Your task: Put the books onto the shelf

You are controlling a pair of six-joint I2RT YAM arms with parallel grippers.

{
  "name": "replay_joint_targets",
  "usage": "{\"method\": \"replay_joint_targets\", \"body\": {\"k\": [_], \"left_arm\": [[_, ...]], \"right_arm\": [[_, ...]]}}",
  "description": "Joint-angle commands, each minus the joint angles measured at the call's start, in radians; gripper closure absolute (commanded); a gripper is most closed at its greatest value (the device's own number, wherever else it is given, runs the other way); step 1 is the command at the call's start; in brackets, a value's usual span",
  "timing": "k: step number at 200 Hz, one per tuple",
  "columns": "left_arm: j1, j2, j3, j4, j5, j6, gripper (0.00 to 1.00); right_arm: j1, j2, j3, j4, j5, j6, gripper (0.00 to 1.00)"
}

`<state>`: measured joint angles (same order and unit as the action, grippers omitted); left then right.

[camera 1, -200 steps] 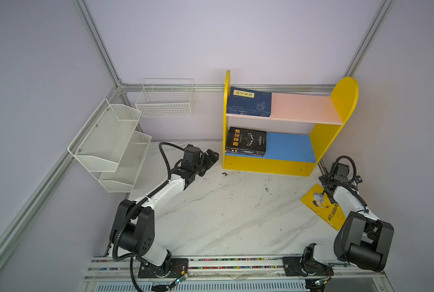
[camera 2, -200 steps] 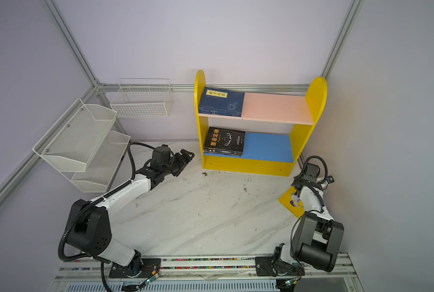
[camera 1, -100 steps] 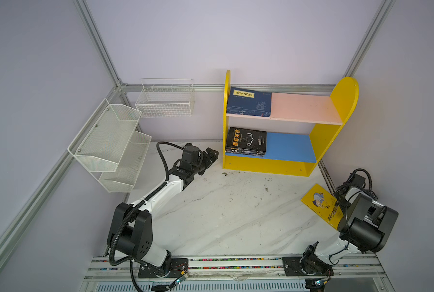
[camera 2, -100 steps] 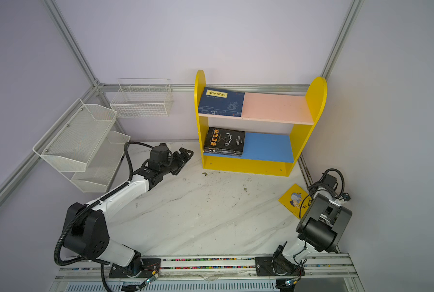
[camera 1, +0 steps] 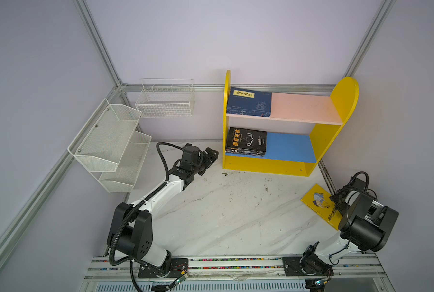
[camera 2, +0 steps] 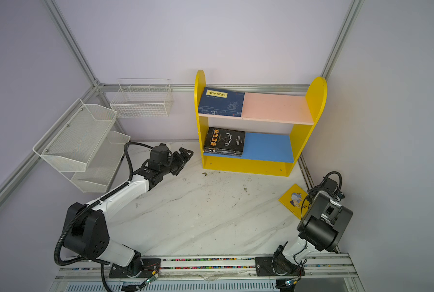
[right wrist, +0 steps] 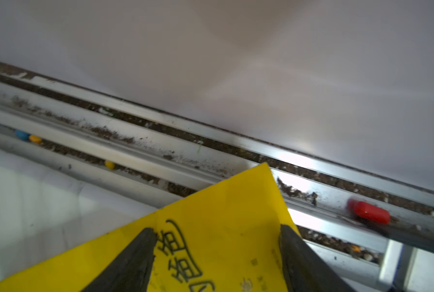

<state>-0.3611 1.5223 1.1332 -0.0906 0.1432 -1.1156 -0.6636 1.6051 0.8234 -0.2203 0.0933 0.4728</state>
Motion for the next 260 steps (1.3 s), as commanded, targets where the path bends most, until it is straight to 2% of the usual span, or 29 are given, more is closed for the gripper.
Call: {"method": "replay_joint_targets", "body": {"k": [1, 38, 60, 75, 96, 133, 167, 190, 230, 260], "left_arm": [[0.005, -0.031, -0.004, 0.04, 0.007, -0.004, 0.06], [0.005, -0.033, -0.009, 0.037, 0.018, -0.004, 0.06], [0.005, -0.044, -0.023, 0.038, 0.019, -0.007, 0.06], [0.005, -0.056, -0.035, 0.037, 0.015, -0.007, 0.06], [0.005, -0.07, -0.05, 0.036, 0.006, -0.012, 0.06], [0.005, -0.074, -0.057, 0.042, 0.005, -0.015, 0.06], [0.006, -0.062, -0.041, 0.043, 0.012, -0.016, 0.06], [0.005, -0.049, -0.033, 0.045, 0.018, -0.02, 0.06], [0.005, -0.042, -0.03, 0.043, 0.024, -0.023, 0.06], [0.005, -0.034, -0.027, 0.042, 0.033, -0.024, 0.06]], "right_arm": [[0.061, -0.023, -0.042, -0.041, -0.19, -0.027, 0.24], [0.137, -0.062, -0.063, -0.043, -0.232, 0.024, 0.25], [0.138, -0.072, -0.031, -0.094, -0.11, 0.033, 0.22], [0.135, -0.078, 0.004, -0.144, 0.021, 0.048, 0.14], [0.097, -0.092, 0.013, -0.182, 0.066, 0.056, 0.06], [-0.044, -0.109, -0.034, -0.142, -0.009, -0.006, 0.04], [-0.102, -0.1, -0.057, -0.118, -0.061, -0.023, 0.04], [-0.105, -0.086, -0.081, -0.095, -0.12, -0.032, 0.06], [-0.098, -0.133, -0.14, -0.068, -0.23, -0.041, 0.21], [0.008, -0.2, -0.181, -0.073, -0.274, -0.004, 0.25]]}}
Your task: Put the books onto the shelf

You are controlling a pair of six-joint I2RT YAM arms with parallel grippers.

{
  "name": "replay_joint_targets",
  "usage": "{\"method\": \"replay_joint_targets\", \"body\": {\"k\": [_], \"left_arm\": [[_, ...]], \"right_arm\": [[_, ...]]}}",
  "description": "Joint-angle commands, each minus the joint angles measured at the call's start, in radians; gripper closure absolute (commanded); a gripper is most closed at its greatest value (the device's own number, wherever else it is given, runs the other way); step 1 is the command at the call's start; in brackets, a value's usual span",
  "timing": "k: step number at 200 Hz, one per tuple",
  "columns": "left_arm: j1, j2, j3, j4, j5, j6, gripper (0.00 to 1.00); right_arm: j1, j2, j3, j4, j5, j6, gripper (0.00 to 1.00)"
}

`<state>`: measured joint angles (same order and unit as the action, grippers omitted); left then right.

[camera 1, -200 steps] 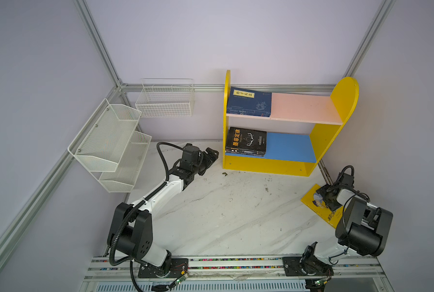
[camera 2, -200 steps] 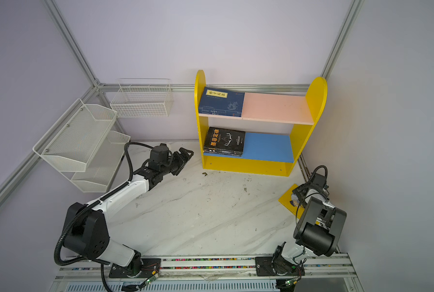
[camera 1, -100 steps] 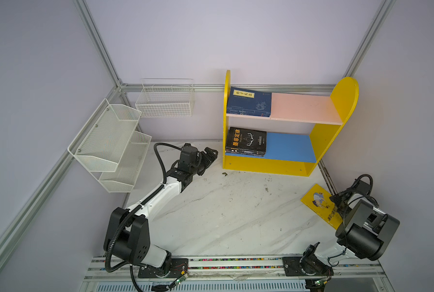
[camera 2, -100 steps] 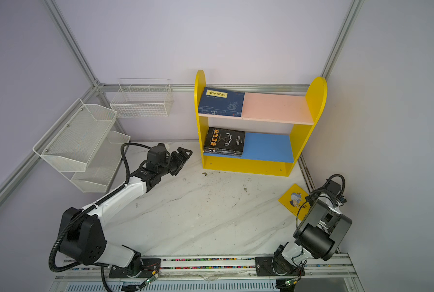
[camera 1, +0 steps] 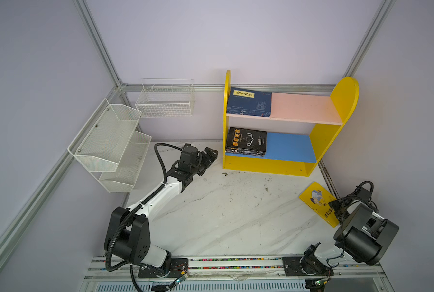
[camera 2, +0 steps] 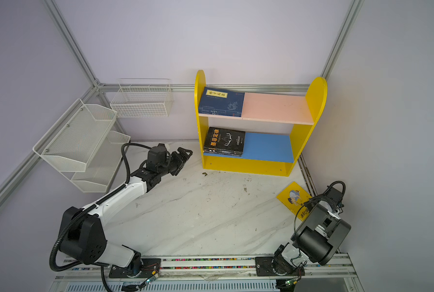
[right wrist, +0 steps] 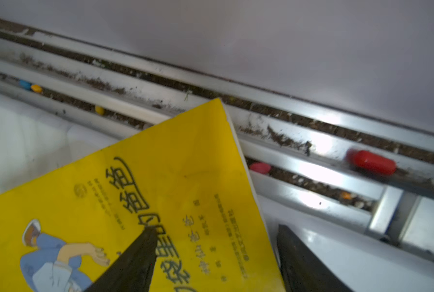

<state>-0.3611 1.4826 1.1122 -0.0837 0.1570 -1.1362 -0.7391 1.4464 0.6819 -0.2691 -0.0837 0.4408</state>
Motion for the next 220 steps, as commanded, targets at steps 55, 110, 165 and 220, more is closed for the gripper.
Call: {"method": "replay_joint_targets", "body": {"k": [55, 110, 165, 220], "left_arm": [[0.005, 0.003, -0.007, 0.027, 0.015, -0.006, 0.06], [0.005, 0.007, -0.006, 0.036, 0.022, -0.014, 0.06], [0.005, -0.037, -0.035, 0.035, 0.013, 0.009, 0.06], [0.005, -0.059, -0.066, 0.034, -0.001, 0.007, 0.06]], "right_arm": [[0.352, -0.318, -0.024, -0.128, -0.024, 0.275, 0.32], [0.35, -0.079, 0.156, -0.096, 0.113, 0.12, 0.22], [0.349, 0.184, 0.271, 0.017, 0.11, -0.054, 0.2], [0.335, 0.312, 0.292, 0.08, 0.077, -0.147, 0.16]]}}
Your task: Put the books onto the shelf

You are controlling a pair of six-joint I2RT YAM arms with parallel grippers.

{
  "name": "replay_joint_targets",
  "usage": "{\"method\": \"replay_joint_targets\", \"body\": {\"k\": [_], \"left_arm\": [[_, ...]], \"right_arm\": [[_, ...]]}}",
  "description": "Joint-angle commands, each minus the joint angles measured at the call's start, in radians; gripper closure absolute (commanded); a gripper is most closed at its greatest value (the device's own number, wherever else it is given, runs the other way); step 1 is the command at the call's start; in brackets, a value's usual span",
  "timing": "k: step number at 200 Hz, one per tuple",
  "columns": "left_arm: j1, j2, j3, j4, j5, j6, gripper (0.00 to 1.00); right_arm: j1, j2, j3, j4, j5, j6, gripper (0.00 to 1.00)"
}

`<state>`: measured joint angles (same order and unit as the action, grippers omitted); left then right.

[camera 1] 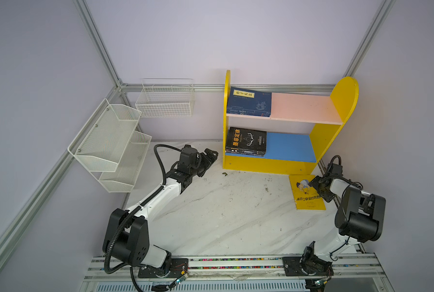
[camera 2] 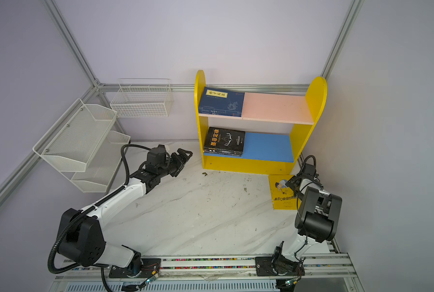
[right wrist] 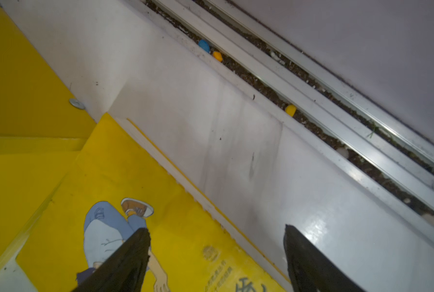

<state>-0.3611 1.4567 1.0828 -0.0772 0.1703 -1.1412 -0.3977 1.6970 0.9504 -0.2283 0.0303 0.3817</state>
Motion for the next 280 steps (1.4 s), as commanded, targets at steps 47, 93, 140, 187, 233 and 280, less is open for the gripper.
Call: {"method": "replay_joint_targets", "body": {"k": [47, 93, 140, 187, 233, 280], "left_arm": [[0.005, -0.033, -0.041, 0.012, 0.016, 0.049, 0.05], [0.002, 0.038, -0.023, -0.09, 0.143, 0.151, 0.06], [-0.047, 0.176, 0.018, -0.077, 0.218, 0.196, 0.06], [-0.136, 0.309, 0.07, 0.04, 0.211, 0.162, 0.06], [-0.203, 0.452, 0.139, 0.133, 0.191, 0.086, 0.07], [-0.232, 0.587, 0.241, 0.167, 0.209, 0.073, 0.1]], "right_arm": [[0.001, 0.088, -0.05, 0.14, -0.283, -0.161, 0.23], [0.099, 0.024, -0.128, 0.166, -0.415, -0.117, 0.26], [0.299, -0.078, -0.256, 0.284, -0.527, 0.061, 0.27], [0.34, -0.073, -0.263, 0.306, -0.449, 0.207, 0.3], [0.38, -0.005, -0.235, 0.336, -0.453, 0.196, 0.43], [0.492, 0.061, -0.216, 0.343, -0.427, 0.152, 0.68]]}}
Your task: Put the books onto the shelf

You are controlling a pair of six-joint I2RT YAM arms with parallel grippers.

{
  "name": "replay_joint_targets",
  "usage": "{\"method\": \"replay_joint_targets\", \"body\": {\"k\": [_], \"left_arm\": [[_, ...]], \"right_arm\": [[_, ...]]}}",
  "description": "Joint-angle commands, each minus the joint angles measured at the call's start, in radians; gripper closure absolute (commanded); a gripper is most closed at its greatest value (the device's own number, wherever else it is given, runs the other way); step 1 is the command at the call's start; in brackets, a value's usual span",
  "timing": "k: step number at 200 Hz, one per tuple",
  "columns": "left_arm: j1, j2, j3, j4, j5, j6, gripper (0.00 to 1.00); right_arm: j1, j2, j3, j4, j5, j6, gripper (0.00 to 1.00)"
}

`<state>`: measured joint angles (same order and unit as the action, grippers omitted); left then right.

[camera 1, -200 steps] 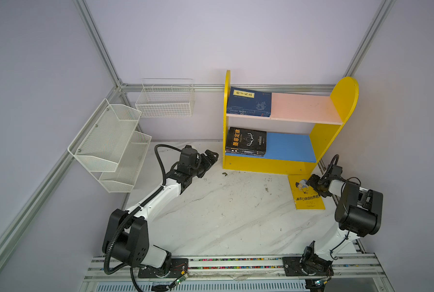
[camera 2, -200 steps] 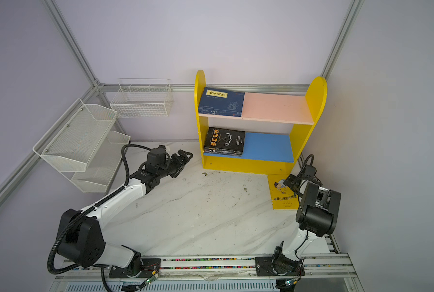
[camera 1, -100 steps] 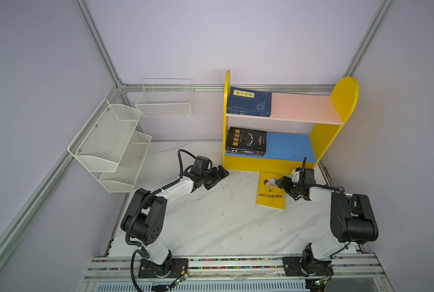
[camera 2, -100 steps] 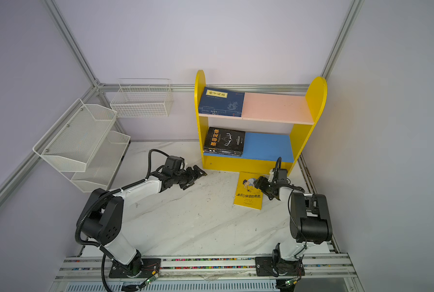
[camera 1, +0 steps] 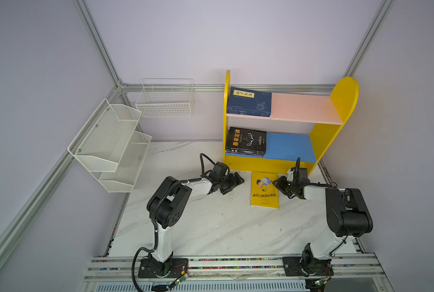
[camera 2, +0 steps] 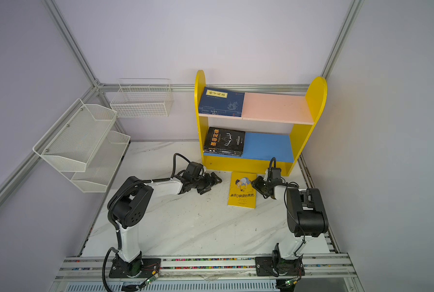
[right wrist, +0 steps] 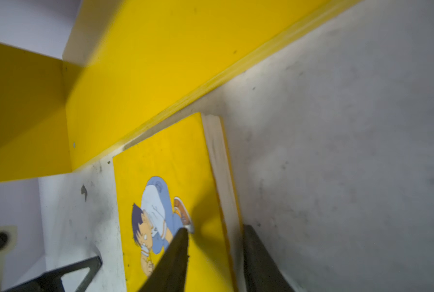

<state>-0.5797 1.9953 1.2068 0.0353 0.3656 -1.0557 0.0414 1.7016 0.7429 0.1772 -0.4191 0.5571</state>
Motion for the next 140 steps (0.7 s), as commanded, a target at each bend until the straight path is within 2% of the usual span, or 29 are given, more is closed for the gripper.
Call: {"method": "replay_joint_targets", "body": {"k": [1, 27, 54, 77, 105, 140], "left_arm": [[-0.014, 0.051, 0.12, 0.055, 0.013, -0.012, 0.1], [-0.027, 0.125, 0.156, 0.067, 0.059, -0.049, 0.13], [-0.027, 0.146, 0.127, 0.166, 0.087, -0.1, 0.15], [-0.018, 0.133, 0.09, 0.308, 0.092, -0.176, 0.16], [-0.007, 0.1, 0.024, 0.558, 0.06, -0.295, 0.25], [-0.003, 0.028, 0.028, 0.484, 0.061, -0.24, 0.32]], "right_arm": [[0.057, 0.057, -0.008, -0.061, 0.02, -0.025, 0.68], [0.124, 0.123, 0.044, -0.08, 0.011, -0.067, 0.73], [0.19, 0.209, 0.074, -0.088, 0.004, -0.086, 0.75], [0.215, 0.259, 0.048, -0.054, -0.02, -0.074, 0.77], [0.221, 0.289, 0.077, -0.07, -0.019, -0.089, 0.78], [0.221, 0.271, 0.085, -0.075, -0.02, -0.088, 0.78]]}}
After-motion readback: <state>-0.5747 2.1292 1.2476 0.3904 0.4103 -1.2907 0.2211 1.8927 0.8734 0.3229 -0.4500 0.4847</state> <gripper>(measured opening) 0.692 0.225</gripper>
